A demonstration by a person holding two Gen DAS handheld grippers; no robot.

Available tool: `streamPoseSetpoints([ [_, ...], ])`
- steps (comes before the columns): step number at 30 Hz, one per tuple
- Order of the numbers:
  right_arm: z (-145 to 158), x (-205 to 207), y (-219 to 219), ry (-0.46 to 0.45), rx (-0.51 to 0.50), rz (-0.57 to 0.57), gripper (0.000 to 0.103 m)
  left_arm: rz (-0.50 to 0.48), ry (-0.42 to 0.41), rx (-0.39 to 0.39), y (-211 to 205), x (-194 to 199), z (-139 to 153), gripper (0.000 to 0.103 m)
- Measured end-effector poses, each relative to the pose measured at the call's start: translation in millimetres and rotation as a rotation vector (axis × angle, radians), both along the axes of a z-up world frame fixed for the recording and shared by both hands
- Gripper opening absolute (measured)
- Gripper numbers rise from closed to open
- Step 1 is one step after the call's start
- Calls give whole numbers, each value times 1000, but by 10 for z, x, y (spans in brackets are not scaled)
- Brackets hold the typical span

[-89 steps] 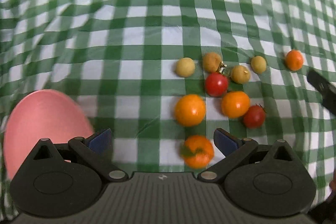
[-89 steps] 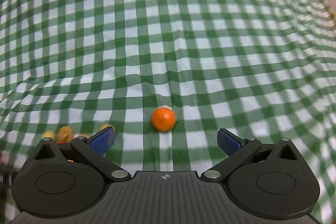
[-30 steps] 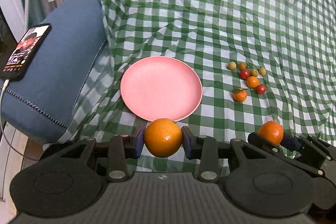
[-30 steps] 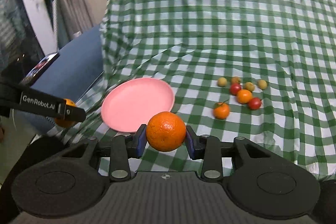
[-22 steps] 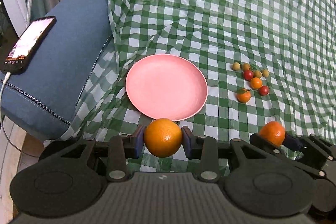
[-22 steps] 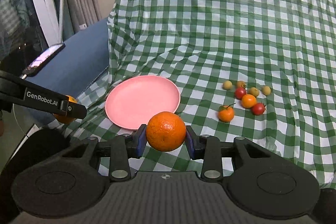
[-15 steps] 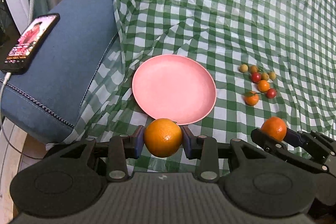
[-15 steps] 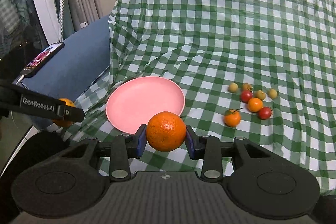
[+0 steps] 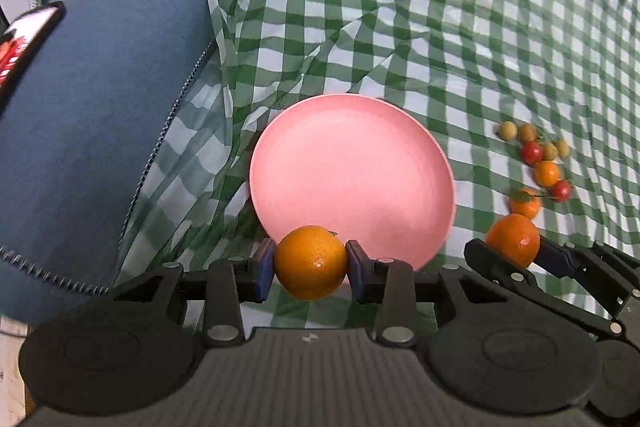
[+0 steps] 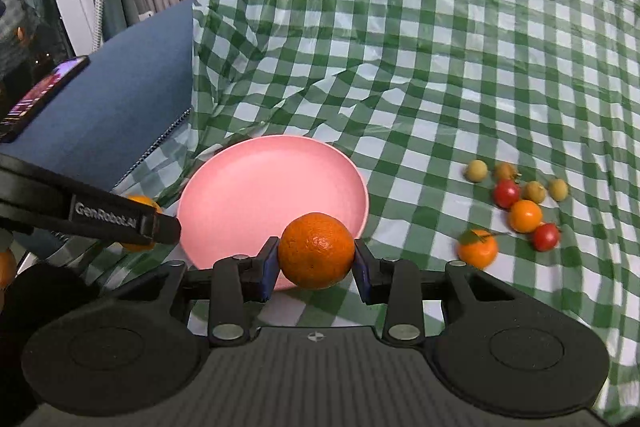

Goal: Organize fruits

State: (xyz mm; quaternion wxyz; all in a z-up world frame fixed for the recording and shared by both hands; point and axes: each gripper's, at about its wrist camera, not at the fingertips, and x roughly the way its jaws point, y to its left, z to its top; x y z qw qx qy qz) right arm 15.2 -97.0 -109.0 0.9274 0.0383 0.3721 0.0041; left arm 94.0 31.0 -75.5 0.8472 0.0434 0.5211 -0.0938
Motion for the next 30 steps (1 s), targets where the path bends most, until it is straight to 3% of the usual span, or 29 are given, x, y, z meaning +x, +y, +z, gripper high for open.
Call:
streamPoseSetpoints([
  [15,-405,644,25,103,-4,27,40,-32,98,67,-162,543,-589,42],
  [17,-417,691,23,109,-2,29,41,-15,78,71,-148,581,-582,53],
  [18,-406,709,3,106,-4,11,42,-10,59,69,-137,594,-559,66],
  [19,-384,692,-30,101,-3,-6,44,4,30,81,-123,599,-522,85],
  [21,-333,686,-108,88,5,-42,62,50,-25,141,-105,595,-439,103],
  [23,-259,644,-178,80,8,-77,82,56,-63,140,-48,562,-349,103],
  [30,-75,133,-127,96,12,-106,90,89,-13,69,123,186,-156,103],
])
